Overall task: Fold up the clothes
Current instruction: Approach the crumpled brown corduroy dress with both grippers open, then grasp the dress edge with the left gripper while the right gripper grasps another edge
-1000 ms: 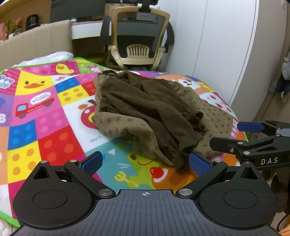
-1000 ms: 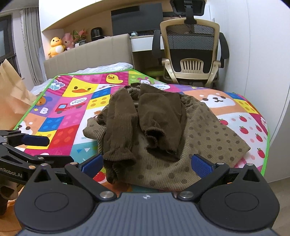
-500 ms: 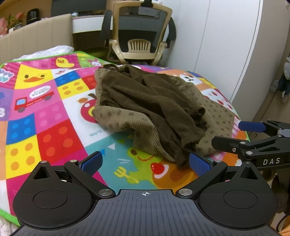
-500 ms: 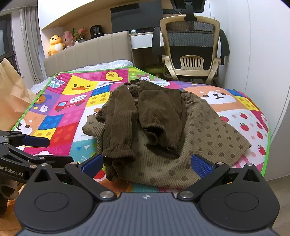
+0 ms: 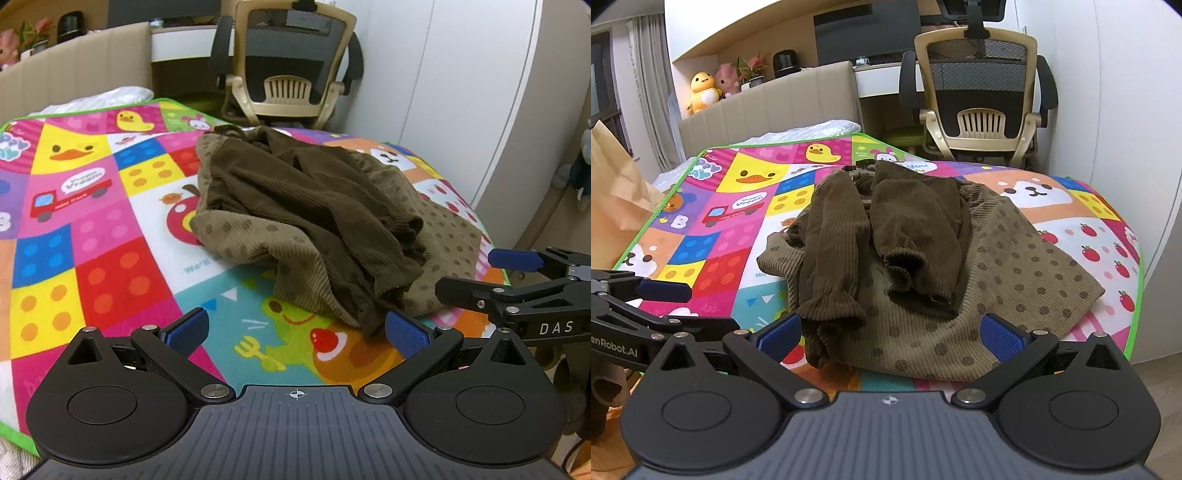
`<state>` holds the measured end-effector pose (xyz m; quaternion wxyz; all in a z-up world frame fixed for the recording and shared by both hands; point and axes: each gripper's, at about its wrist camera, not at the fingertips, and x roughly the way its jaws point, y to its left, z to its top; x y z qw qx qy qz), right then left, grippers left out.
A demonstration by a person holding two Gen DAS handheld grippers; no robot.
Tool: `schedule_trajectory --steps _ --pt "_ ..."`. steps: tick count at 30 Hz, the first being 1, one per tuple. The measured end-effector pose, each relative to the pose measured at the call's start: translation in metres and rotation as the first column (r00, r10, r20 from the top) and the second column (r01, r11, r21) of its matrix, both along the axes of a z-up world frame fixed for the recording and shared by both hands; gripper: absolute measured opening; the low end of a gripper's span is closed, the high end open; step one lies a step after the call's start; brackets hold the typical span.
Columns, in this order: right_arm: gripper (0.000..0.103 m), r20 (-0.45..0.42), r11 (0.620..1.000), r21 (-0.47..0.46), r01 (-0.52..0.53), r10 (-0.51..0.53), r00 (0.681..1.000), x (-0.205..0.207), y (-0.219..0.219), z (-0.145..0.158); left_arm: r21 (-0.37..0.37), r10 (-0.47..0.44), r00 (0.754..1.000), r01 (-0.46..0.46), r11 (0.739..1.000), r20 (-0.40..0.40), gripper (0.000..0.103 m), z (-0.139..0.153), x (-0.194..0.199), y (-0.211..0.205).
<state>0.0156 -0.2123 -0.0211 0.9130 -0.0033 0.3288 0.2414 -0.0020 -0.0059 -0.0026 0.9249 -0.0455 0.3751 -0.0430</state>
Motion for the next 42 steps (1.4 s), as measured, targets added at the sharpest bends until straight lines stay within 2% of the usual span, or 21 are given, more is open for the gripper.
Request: schedule_trajectory --steps 20,25,28,32,34,39,42 --pt "0.103 -0.014 1.000 -0.004 -0.014 0.014 1.000 0.002 0.003 -0.005 -0.010 0.019 1.000 -0.019 1.000 -0.008 0.103 -0.002 0.002 0.003" --pt "0.103 -0.019 1.000 -0.015 -0.016 0.015 1.000 0.007 0.003 -0.009 -0.032 0.028 0.999 -0.028 0.999 -0.020 0.103 -0.004 0.009 0.011" --pt "0.103 -0.010 0.999 -0.036 -0.017 0.017 1.000 0.017 0.003 -0.010 -0.107 0.002 0.999 -0.008 0.994 -0.054 0.103 -0.008 0.029 0.027" --pt "0.103 -0.035 1.000 0.008 0.010 -0.009 0.999 0.049 0.000 -0.010 -0.196 0.002 0.995 -0.021 0.980 -0.097 0.103 -0.015 0.063 0.050" --pt "0.103 -0.069 0.998 0.062 0.021 -0.017 0.997 0.069 -0.002 -0.013 -0.231 0.009 0.994 -0.035 0.972 -0.112 0.103 -0.019 0.080 0.061" --pt "0.103 -0.248 0.972 0.225 0.073 -0.015 0.969 0.119 -0.005 -0.047 -0.316 0.026 0.988 -0.072 0.946 -0.149 0.103 -0.028 0.121 0.088" --pt "0.103 -0.266 0.962 0.259 0.086 -0.015 0.964 0.125 -0.005 -0.061 -0.365 0.034 0.984 -0.096 0.926 -0.173 0.103 -0.034 0.146 0.105"
